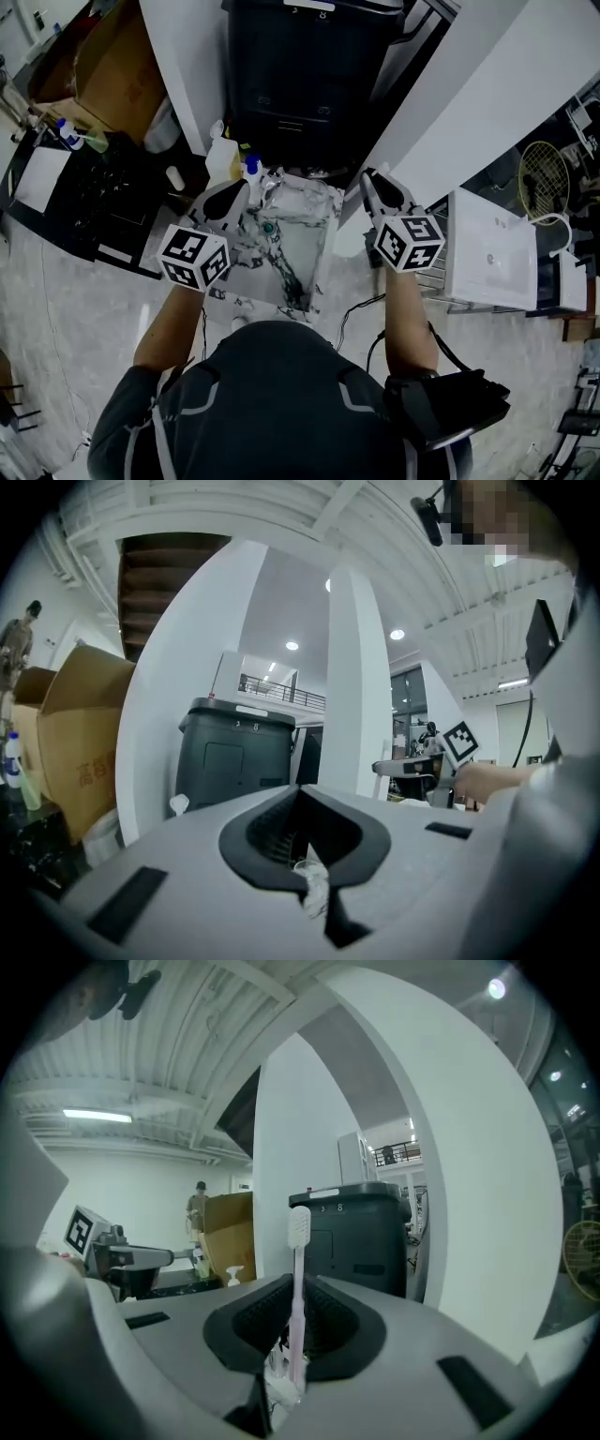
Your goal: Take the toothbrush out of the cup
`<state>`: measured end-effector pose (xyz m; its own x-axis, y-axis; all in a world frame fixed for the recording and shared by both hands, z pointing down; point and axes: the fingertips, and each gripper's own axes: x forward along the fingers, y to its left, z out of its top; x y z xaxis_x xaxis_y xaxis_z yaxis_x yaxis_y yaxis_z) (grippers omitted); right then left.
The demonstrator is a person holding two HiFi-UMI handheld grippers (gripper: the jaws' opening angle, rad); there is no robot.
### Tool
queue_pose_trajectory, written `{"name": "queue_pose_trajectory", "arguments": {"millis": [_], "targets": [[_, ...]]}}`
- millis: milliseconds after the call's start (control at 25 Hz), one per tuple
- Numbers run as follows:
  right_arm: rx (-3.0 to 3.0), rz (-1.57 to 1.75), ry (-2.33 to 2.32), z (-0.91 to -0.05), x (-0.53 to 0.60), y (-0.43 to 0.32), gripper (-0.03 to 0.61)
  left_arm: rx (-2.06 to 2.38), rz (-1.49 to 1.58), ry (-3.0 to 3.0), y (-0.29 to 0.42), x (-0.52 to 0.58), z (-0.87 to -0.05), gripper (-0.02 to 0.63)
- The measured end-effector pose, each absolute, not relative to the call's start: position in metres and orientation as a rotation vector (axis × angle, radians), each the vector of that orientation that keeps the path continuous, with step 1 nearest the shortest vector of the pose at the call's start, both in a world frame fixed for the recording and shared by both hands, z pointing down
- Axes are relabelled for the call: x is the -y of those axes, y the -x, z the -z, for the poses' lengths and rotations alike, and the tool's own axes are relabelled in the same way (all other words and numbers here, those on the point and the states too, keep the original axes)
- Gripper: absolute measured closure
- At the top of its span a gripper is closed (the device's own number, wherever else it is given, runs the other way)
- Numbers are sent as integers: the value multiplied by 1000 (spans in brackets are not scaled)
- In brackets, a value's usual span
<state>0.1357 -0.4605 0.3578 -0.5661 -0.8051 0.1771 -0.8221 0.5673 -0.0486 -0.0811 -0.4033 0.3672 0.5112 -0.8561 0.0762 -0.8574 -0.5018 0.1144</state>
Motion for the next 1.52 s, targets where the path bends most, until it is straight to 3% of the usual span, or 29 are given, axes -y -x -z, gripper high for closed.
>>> {"name": "queue_pose_trajectory", "arguments": {"millis": [560, 1520], "targets": [[2660, -25, -1507, -296, 406, -149, 522, 1378, -47, -2686, 67, 401, -338, 604], [2685, 25, -1485, -288, 409, -157, 522, 1516, -126, -2673, 63, 398, -331, 604]]}}
